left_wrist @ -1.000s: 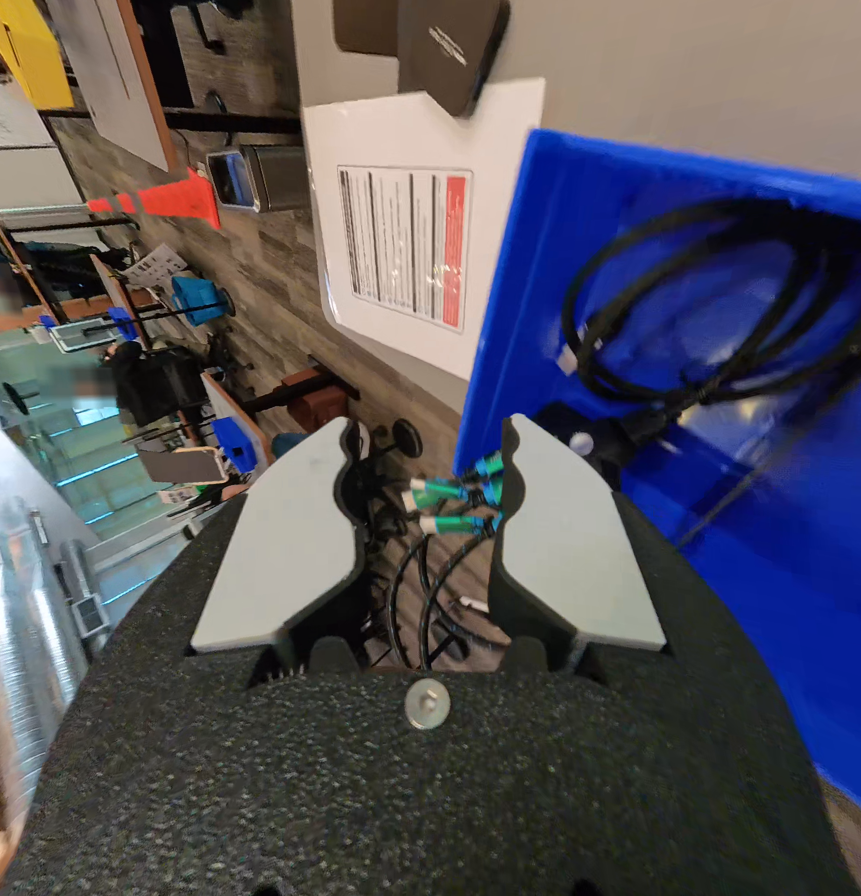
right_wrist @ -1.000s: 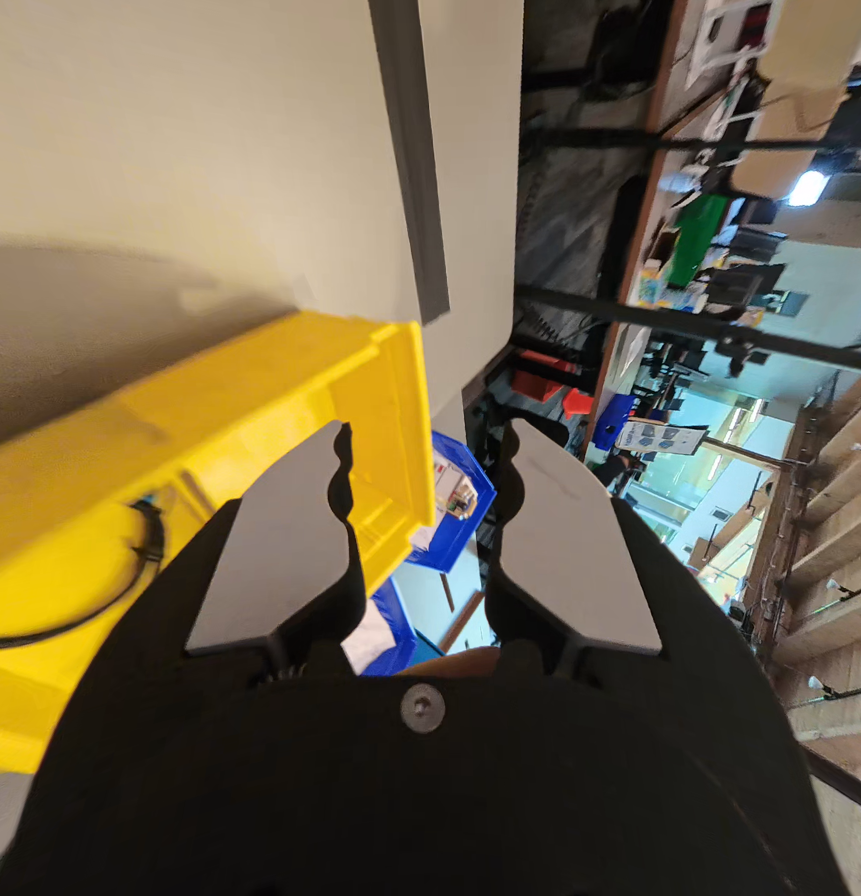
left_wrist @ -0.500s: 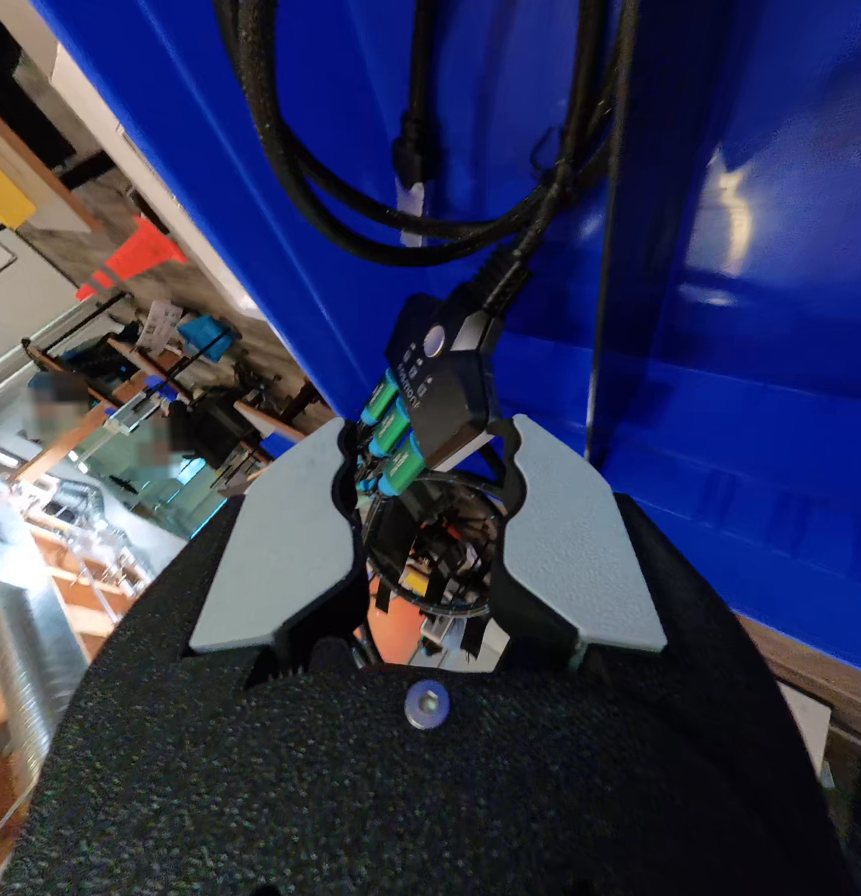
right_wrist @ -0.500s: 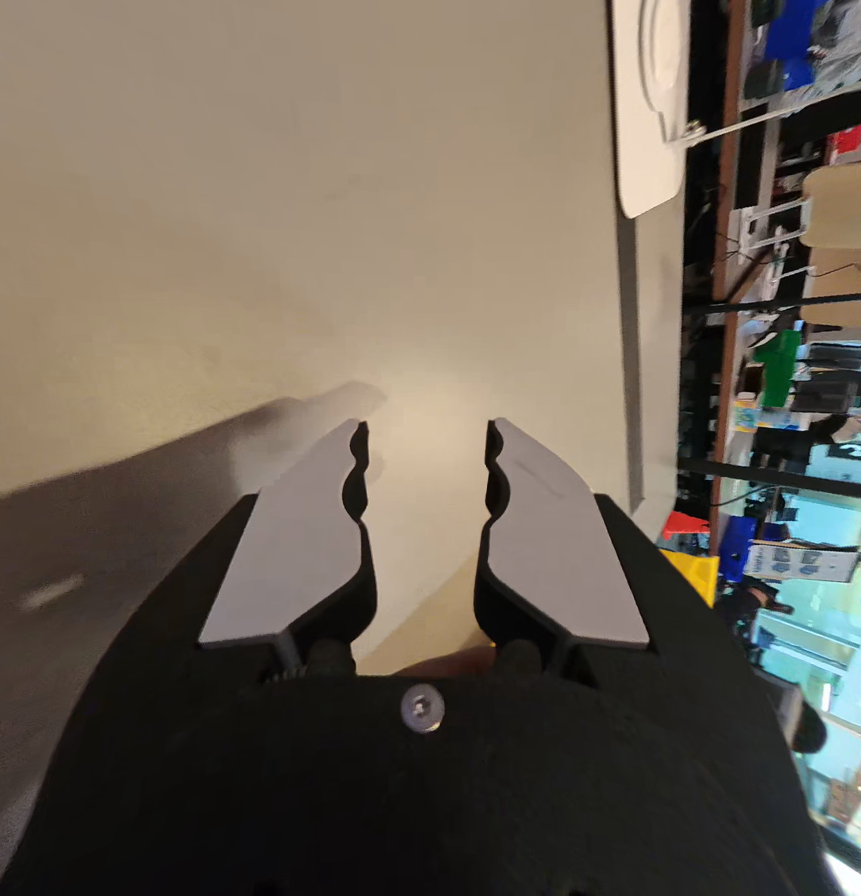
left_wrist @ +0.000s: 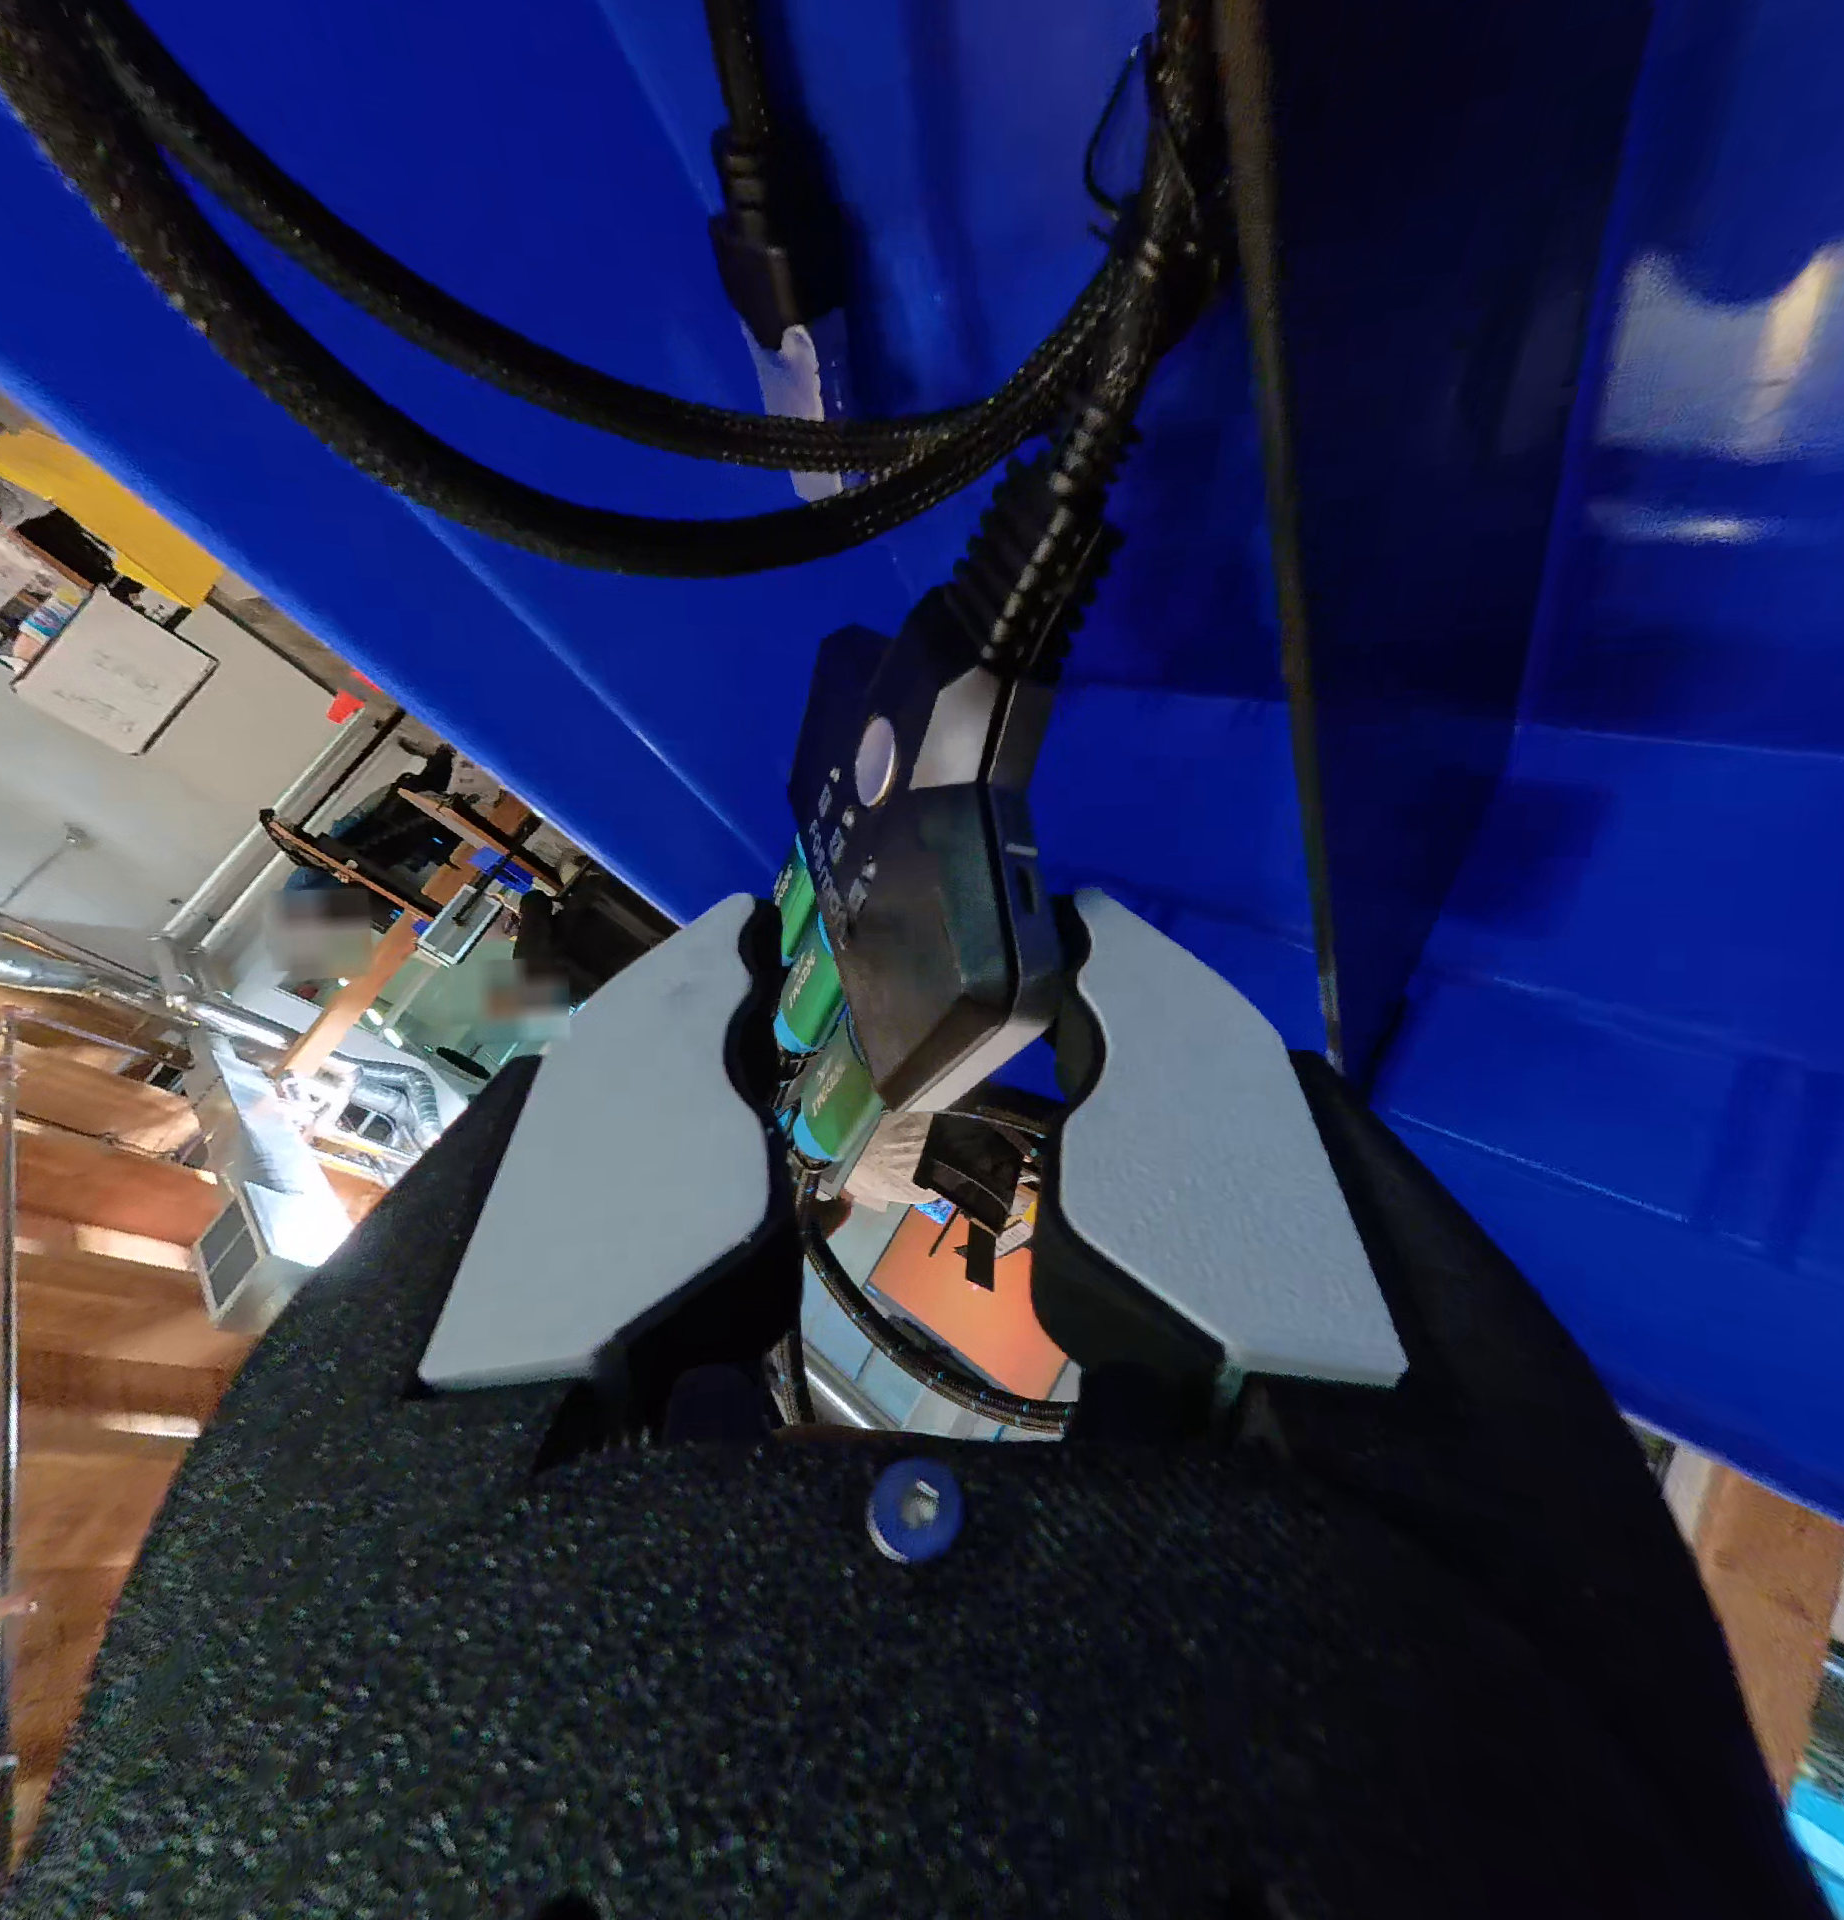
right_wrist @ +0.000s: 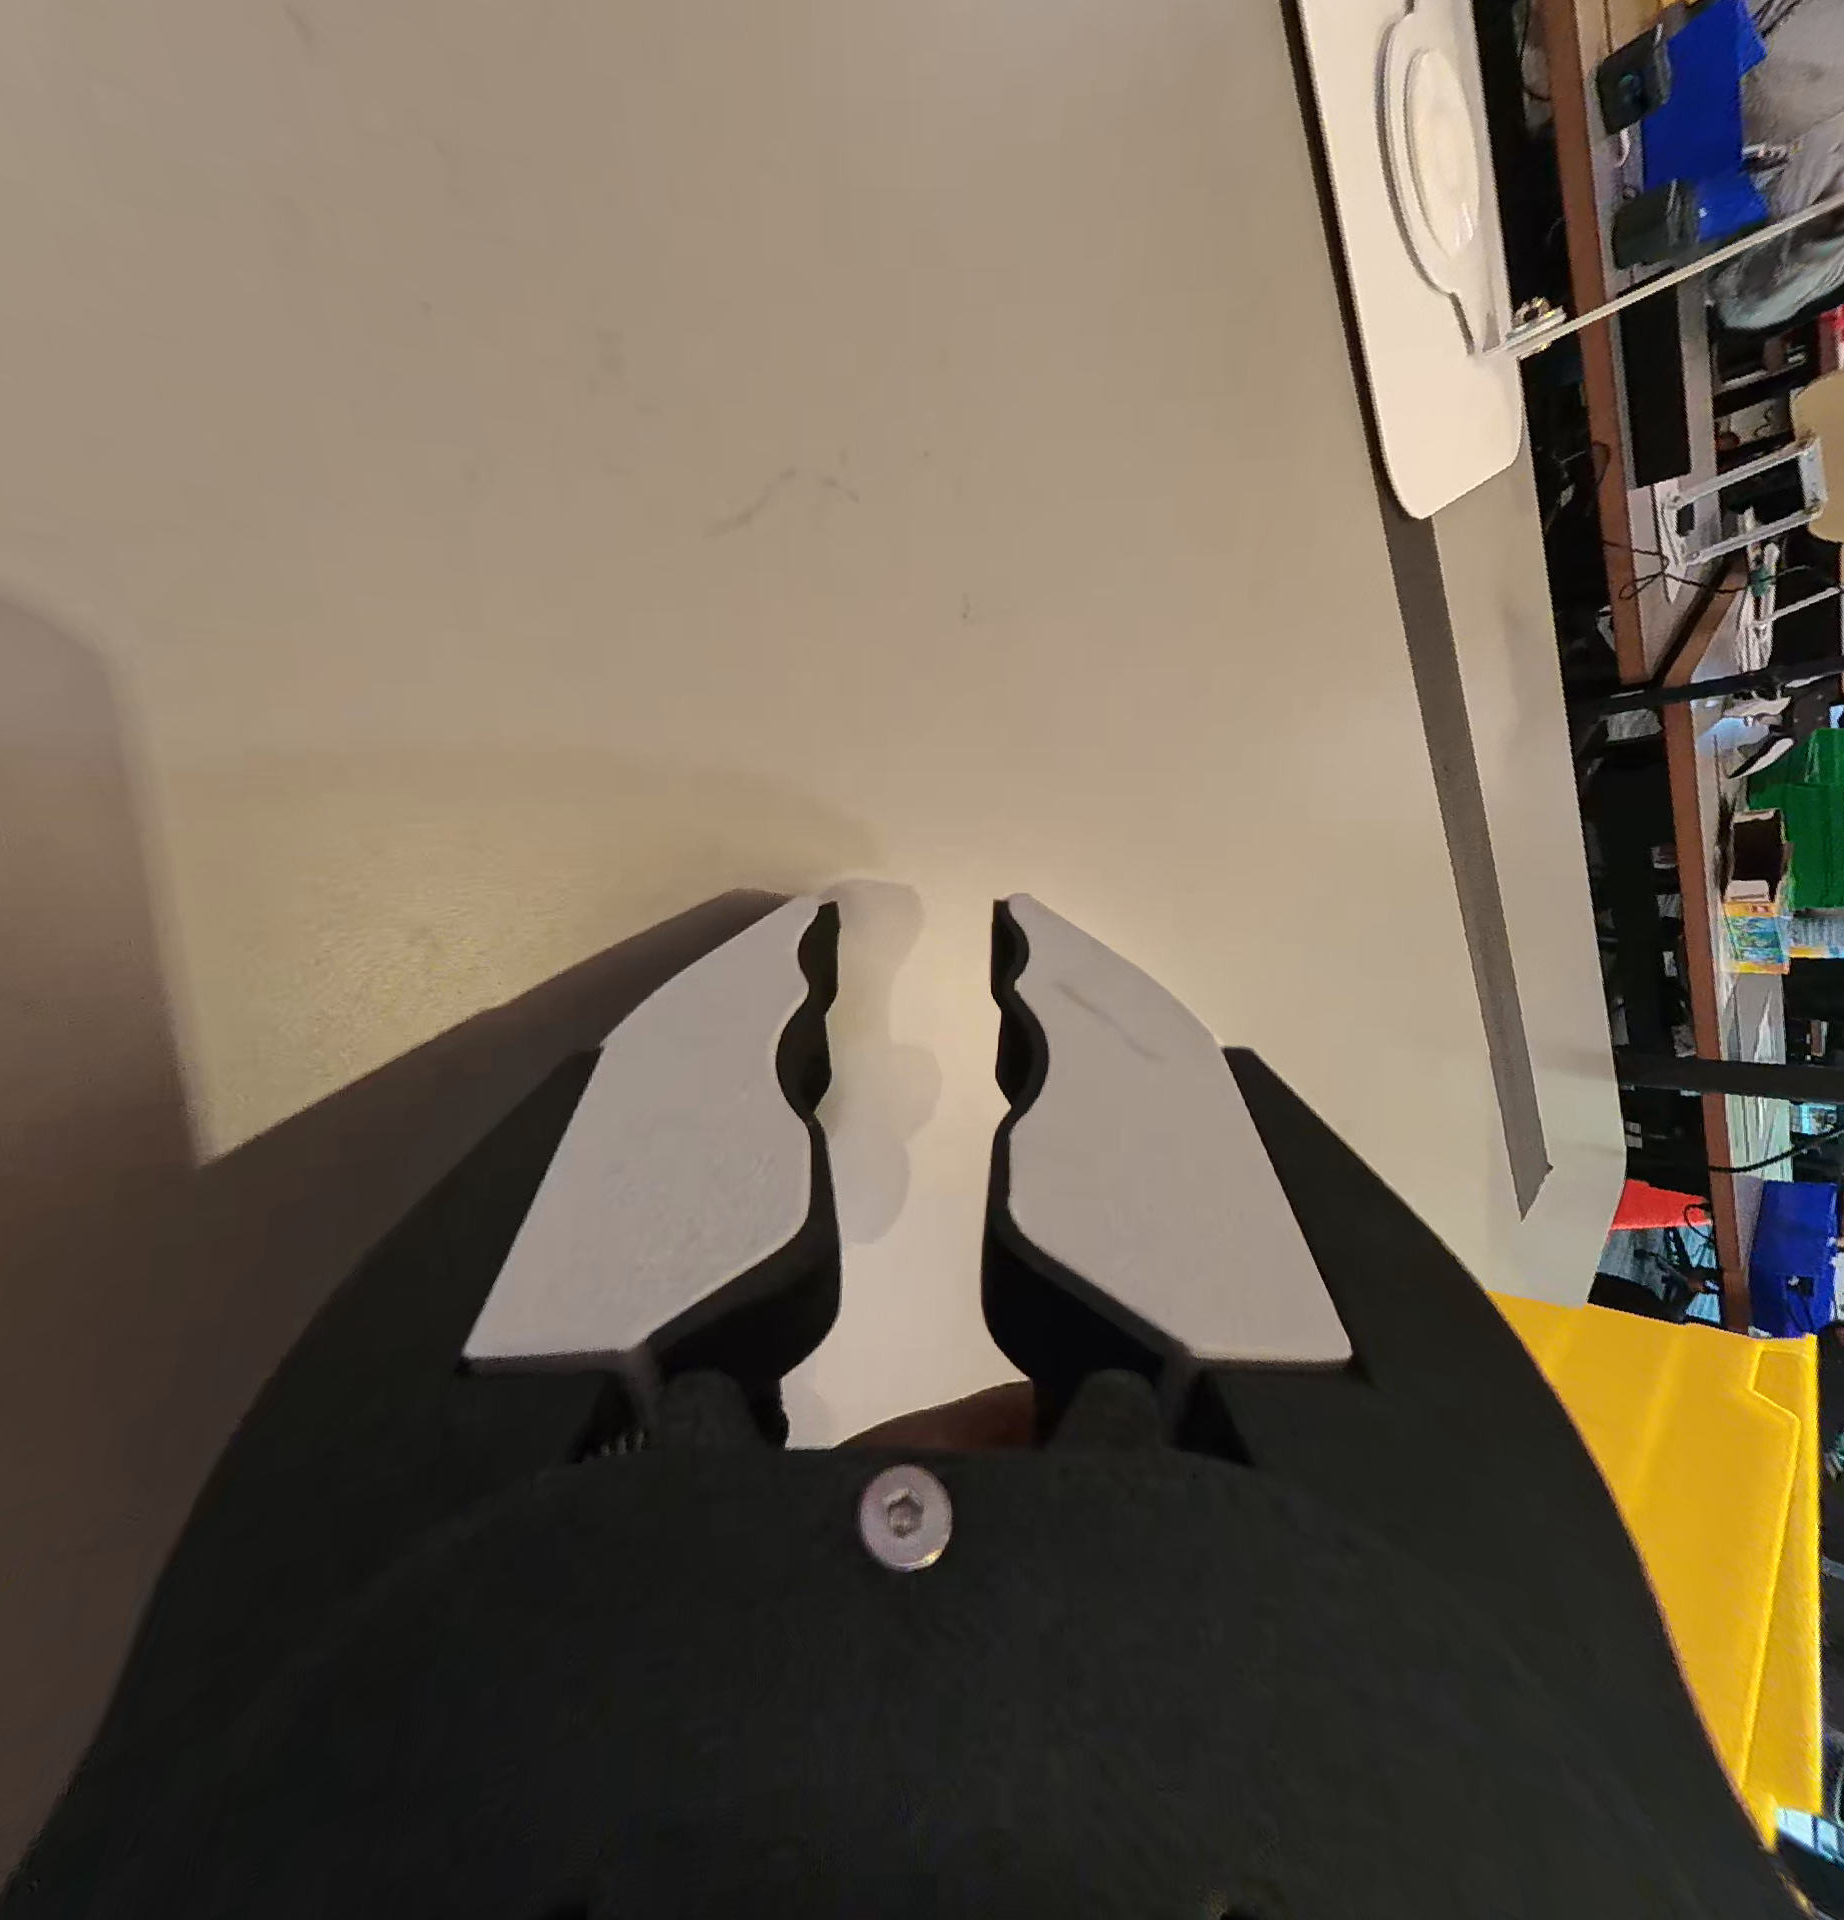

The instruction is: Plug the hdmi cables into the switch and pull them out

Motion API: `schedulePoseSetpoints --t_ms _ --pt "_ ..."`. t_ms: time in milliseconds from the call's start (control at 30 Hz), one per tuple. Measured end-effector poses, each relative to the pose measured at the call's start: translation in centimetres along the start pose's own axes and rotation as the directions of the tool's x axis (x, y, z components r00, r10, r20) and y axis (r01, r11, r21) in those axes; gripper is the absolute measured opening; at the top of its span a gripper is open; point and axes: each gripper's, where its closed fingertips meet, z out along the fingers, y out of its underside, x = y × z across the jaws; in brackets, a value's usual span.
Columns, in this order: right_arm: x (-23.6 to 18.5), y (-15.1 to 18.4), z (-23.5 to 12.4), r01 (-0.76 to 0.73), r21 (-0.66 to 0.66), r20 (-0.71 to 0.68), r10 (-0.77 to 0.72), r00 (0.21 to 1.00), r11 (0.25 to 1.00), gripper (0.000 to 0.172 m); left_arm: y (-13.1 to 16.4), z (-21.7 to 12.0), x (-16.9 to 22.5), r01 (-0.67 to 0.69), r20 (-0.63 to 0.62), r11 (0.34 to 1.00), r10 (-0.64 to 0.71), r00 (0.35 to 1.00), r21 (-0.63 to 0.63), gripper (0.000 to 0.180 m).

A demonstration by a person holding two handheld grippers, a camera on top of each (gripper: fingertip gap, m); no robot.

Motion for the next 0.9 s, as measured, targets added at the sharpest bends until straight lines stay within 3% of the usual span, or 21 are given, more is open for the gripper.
schedulePoseSetpoints --t_ms 200,400,533,633,900 --pt "-0.1 -0.3 0.2 0.017 0.027 0.0 -0.017 1.0 0.999 0.023 -0.2 0.7 0.2 -0.12 -0.032 0.992 0.119 0.992 -0.033 0.045" --pt "-0.1 -0.4 0.4 0.026 0.042 -0.01 -0.025 1.0 0.999 0.022 0.6 1.3 -1.2 -0.173 0.079 0.976 0.185 0.98 -0.135 0.033" --pt "0.0 -0.4 0.4 0.033 0.044 -0.018 -0.032 0.999 0.998 0.023 1.2 0.5 -2.2 -0.145 0.168 0.972 0.176 0.97 -0.183 0.022" --pt "0.0 -0.4 0.3 0.041 0.044 -0.027 -0.04 0.999 0.998 0.024 2.1 -0.9 -2.8 -0.052 0.223 0.978 0.098 0.97 -0.202 0.021" --pt "-0.1 -0.3 -0.1 0.044 0.052 -0.028 -0.043 0.999 0.998 0.028 5.2 -8.1 -7.5 0.149 0.444 0.963 -0.035 0.896 -0.224 0.021"
